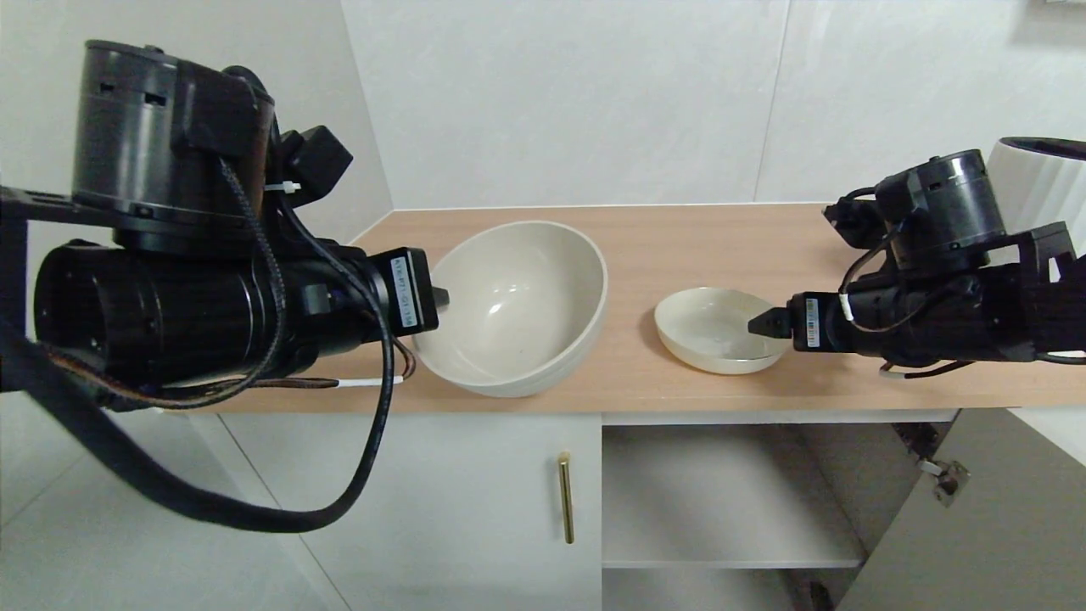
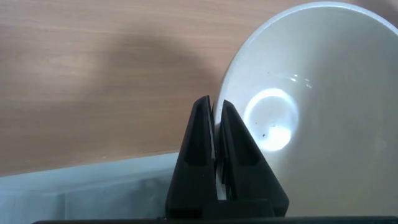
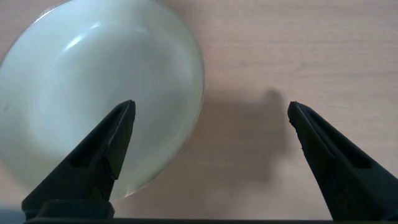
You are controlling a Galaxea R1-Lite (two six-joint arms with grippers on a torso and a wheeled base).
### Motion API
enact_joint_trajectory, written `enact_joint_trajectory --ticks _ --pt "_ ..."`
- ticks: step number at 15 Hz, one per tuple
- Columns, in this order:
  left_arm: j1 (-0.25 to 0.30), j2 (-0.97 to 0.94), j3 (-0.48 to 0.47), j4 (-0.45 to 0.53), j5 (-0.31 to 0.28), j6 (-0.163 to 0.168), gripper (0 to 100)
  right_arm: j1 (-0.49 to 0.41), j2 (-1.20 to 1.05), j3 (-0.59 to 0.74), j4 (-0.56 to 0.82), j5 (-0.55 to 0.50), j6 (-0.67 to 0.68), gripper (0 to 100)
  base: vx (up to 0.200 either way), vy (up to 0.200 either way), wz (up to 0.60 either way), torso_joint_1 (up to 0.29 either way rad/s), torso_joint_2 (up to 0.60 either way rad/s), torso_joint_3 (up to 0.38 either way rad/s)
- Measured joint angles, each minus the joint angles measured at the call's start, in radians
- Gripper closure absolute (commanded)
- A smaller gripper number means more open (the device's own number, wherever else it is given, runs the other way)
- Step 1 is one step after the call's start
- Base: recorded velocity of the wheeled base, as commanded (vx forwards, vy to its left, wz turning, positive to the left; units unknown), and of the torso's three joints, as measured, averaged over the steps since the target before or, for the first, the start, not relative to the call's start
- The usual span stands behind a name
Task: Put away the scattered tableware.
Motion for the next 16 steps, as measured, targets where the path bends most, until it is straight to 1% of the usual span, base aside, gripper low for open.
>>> enact_joint_trajectory --ticks 1,2,7,8,9,10,13,14,15,16 --pt "-0.003 -0.003 0.0 0.0 0.0 0.0 100 -0.001 0.01 0.0 -0.004 0.0 0.002 0 0.0 0.0 0.0 0.0 0.0 0.0" --pt "-0.005 -0.007 0.0 0.0 0.0 -0.001 100 -0.001 0.019 -0.001 -0.005 0.001 0.003 100 0.0 0.0 0.0 0.0 0.0 0.0" --pt "-0.007 -0.015 0.012 -0.029 -0.003 -0.001 100 -0.002 0.04 -0.015 -0.017 0.01 0.045 100 0.0 0.0 0.0 0.0 0.0 0.0" --pt "-0.007 -0.016 0.018 -0.035 -0.007 0.006 100 -0.002 0.041 -0.019 -0.019 0.016 0.05 100 0.0 0.0 0.0 0.0 0.0 0.0" --pt "-0.007 -0.021 0.036 -0.064 -0.016 0.025 100 -0.002 0.039 -0.021 -0.017 0.033 0.068 100 0.0 0.0 0.0 0.0 0.0 0.0" --pt "-0.007 -0.029 0.053 -0.075 -0.031 0.041 100 -0.001 0.033 -0.023 -0.016 0.058 0.081 100 0.0 0.0 0.0 0.0 0.0 0.0" --pt "-0.007 -0.069 0.098 -0.076 -0.09 0.074 100 -0.001 -0.007 -0.019 0.0 0.144 0.12 100 0.0 0.0 0.0 0.0 0.0 0.0" --pt "-0.007 -0.09 0.124 -0.076 -0.119 0.095 100 -0.002 -0.03 -0.017 0.01 0.179 0.141 100 0.0 0.0 0.0 0.0 0.0 0.0" --pt "-0.007 -0.117 0.163 -0.076 -0.155 0.108 100 -0.002 -0.063 -0.014 0.026 0.218 0.159 100 0.0 0.0 0.0 0.0 0.0 0.0" --pt "-0.007 -0.144 0.195 -0.077 -0.186 0.114 100 -0.001 -0.099 -0.01 0.043 0.252 0.169 100 0.0 0.0 0.0 0.0 0.0 0.0"
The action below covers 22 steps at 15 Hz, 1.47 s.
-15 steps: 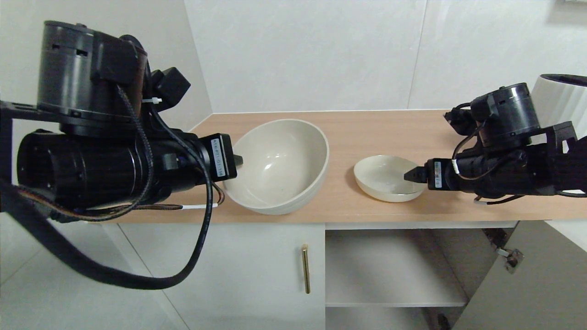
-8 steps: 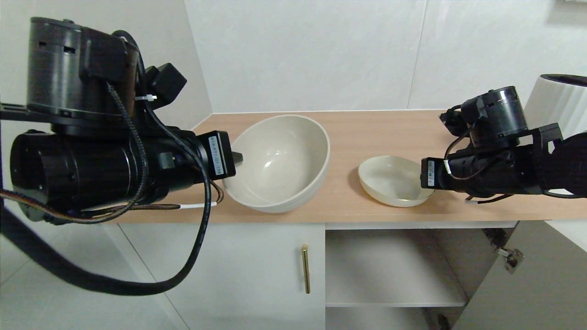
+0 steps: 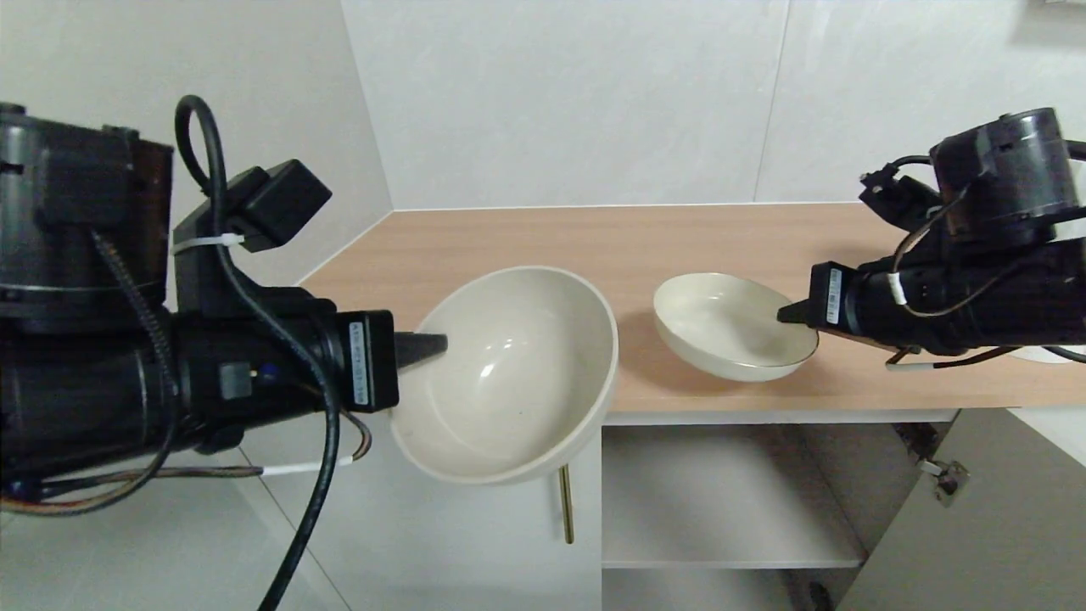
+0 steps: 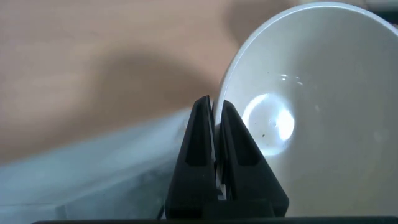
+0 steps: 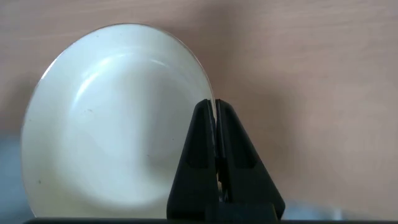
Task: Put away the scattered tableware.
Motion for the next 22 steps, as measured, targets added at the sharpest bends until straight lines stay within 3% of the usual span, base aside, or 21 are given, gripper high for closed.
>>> enact_joint_trajectory --ticks 4,6,8,18,22 --pt "0.002 -0.089 0.141 -0.052 -0.036 0.007 100 0.005 -0.168 0.088 0.071 0.144 0.011 100 0.0 0.0 0.0 0.0 0.0 0.0" --pt "0.003 -0.132 0.254 -0.102 -0.042 0.028 100 0.017 -0.228 0.141 0.121 0.158 0.011 100 0.0 0.0 0.0 0.0 0.0 0.0" --pt "0.011 -0.157 0.297 -0.113 -0.043 0.037 100 0.025 -0.252 0.18 0.132 0.158 0.011 100 0.0 0.0 0.0 0.0 0.0 0.0" --pt "0.013 -0.146 0.314 -0.112 -0.049 0.039 100 0.034 -0.272 0.219 0.13 0.148 0.006 100 -0.18 0.0 0.0 0.002 0.0 0.001" --pt "0.014 -0.145 0.314 -0.112 -0.048 0.048 100 0.033 -0.274 0.249 0.101 0.14 -0.019 100 0.0 0.0 0.0 0.0 0.0 0.0"
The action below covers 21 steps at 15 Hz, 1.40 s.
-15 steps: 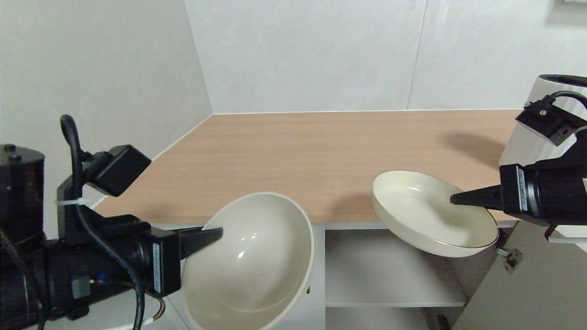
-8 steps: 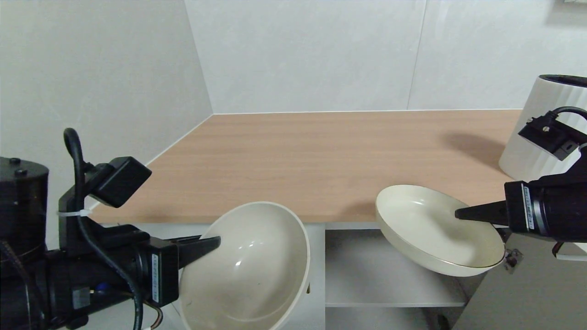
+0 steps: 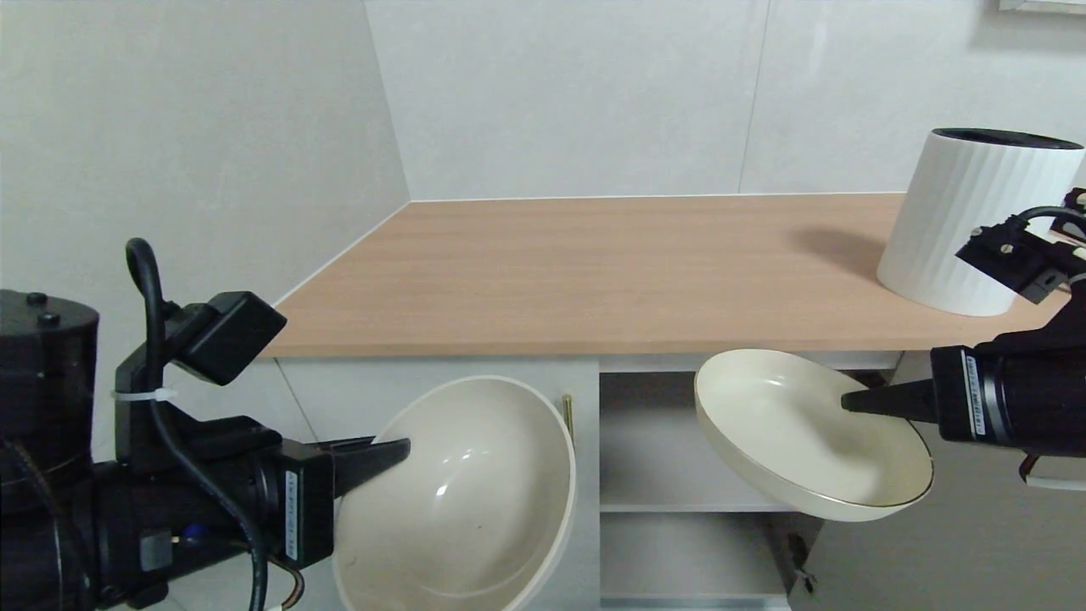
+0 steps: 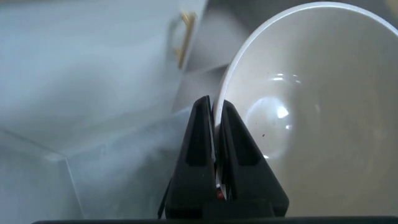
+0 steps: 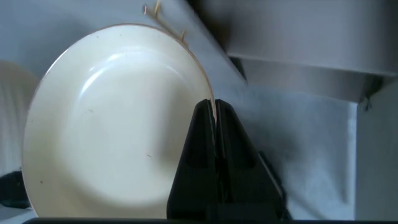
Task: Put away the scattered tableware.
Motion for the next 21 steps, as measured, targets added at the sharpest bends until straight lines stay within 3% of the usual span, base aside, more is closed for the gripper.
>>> enact_joint_trajectory --ticks 5,13,21 --pt "0.0 0.001 0.0 0.0 0.0 0.0 100 -0.002 -0.003 0.088 -0.136 -0.029 -0.038 100 0.0 0.0 0.0 0.0 0.0 0.0" --pt "0.0 0.007 0.0 0.0 0.0 0.0 100 -0.001 0.002 0.118 -0.147 -0.033 -0.059 100 0.0 0.0 0.0 0.0 0.0 0.0" --pt "0.0 0.01 0.0 0.0 -0.001 0.0 100 -0.001 0.008 0.123 -0.147 -0.033 -0.06 100 0.0 0.0 0.0 -0.121 0.37 0.245"
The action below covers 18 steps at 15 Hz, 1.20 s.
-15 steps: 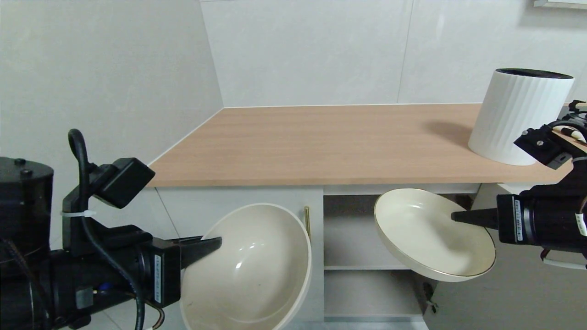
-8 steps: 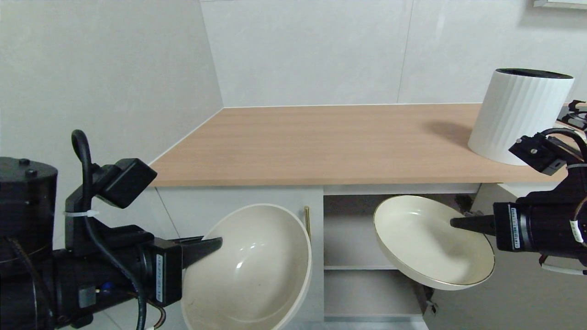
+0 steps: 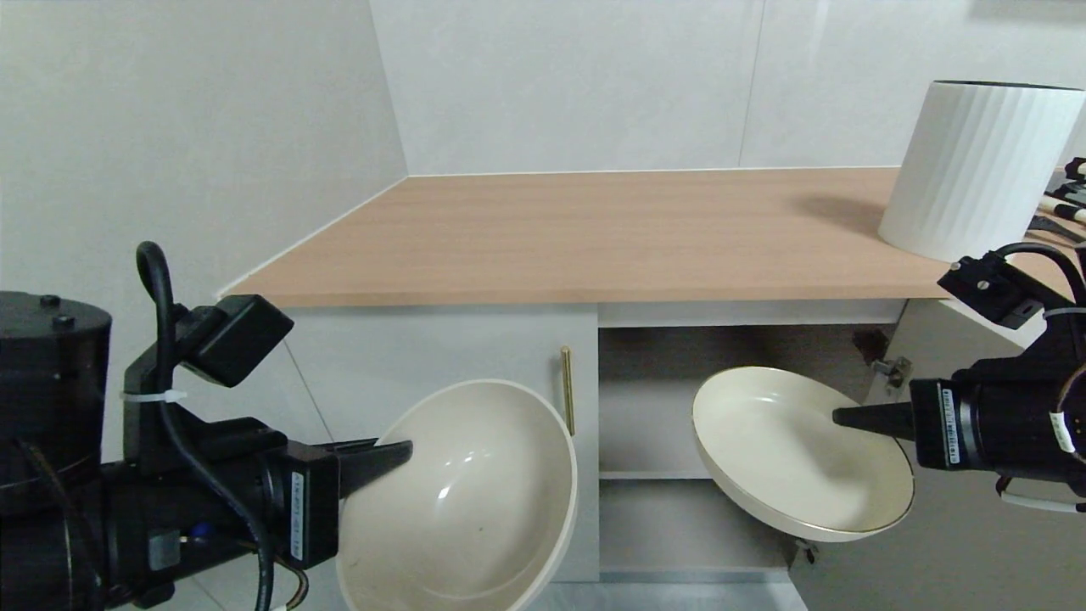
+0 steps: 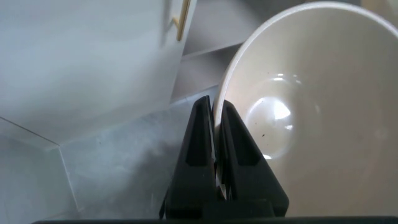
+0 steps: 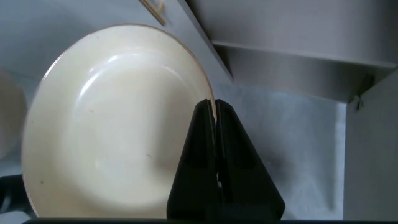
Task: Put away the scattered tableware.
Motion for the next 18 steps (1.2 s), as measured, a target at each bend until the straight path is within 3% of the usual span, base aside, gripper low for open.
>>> enact_joint_trajectory --ticks 4,11,18 --pt "0.0 0.0 0.0 0.001 0.0 0.0 100 0.0 0.018 0.001 0.003 -0.002 -0.025 100 0.0 0.0 0.0 -0.078 0.4 0.295" --pt "-0.001 0.008 0.0 0.0 -0.001 0.0 100 -0.002 0.175 -0.016 -0.003 -0.033 -0.027 100 0.0 0.0 0.0 -0.011 0.04 0.025" --pt "0.0 0.013 0.0 -0.001 0.0 0.0 100 -0.081 0.6 -0.116 -0.236 -0.074 0.027 100 0.0 0.0 0.0 0.0 0.0 0.0"
